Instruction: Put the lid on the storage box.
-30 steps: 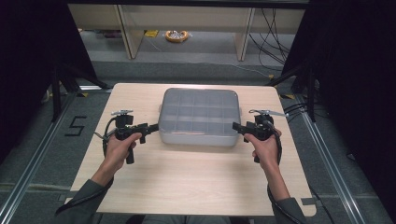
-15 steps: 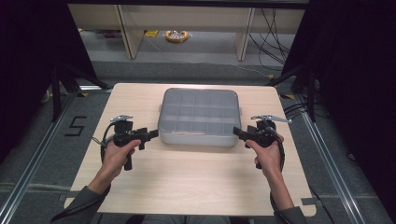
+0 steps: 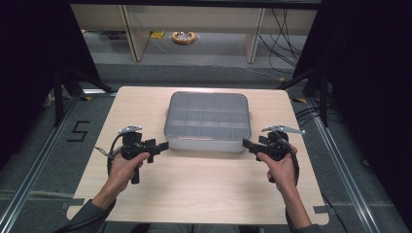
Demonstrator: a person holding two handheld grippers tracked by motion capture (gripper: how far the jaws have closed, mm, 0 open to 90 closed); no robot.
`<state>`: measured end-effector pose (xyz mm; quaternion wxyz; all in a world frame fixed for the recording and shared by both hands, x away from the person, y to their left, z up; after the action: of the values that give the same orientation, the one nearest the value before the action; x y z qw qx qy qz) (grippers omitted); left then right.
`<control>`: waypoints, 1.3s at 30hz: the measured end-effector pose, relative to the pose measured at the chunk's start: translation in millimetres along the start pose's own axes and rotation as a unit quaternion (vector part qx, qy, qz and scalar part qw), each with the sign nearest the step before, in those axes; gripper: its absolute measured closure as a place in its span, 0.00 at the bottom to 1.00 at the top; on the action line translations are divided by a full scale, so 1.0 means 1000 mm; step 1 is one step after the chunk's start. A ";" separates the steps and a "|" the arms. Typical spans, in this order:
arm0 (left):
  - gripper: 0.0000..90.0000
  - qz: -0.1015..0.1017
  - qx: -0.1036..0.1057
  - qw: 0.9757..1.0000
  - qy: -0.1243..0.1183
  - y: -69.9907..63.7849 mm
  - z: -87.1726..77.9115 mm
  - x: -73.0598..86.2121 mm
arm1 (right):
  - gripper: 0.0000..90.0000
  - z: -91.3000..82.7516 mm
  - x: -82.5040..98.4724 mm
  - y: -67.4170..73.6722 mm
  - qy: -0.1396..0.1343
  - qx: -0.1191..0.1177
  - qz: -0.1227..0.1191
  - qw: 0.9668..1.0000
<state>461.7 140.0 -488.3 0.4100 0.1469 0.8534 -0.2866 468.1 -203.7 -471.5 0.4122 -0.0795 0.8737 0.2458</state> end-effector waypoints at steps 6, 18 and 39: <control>0.34 0.011 0.009 1.000 0.011 -0.010 0.001 0.011 | 0.28 -0.004 0.009 0.004 0.004 -0.006 0.006 1.000; 0.32 0.034 0.014 0.999 0.024 -0.023 0.002 0.031 | 0.28 -0.013 0.023 0.008 0.011 -0.016 -0.006 1.000; 0.30 0.094 0.025 0.995 0.037 -0.046 -0.019 0.069 | 0.27 -0.028 0.059 0.021 0.033 -0.037 -0.020 0.999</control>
<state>385.0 115.7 -516.0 0.3999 0.2473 0.8428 -0.2620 403.3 -195.5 -493.4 0.3852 -0.1203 0.8752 0.2666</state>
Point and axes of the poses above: each handheld gripper's, and its own axes: z roughly forward along the jaws, x roughly out of its underside, y roughly to its left, the point moved 8 cm from there along z, roughly forward along the jaws, and after that the axes turned 4 degrees about z, right-handed, at the moved point
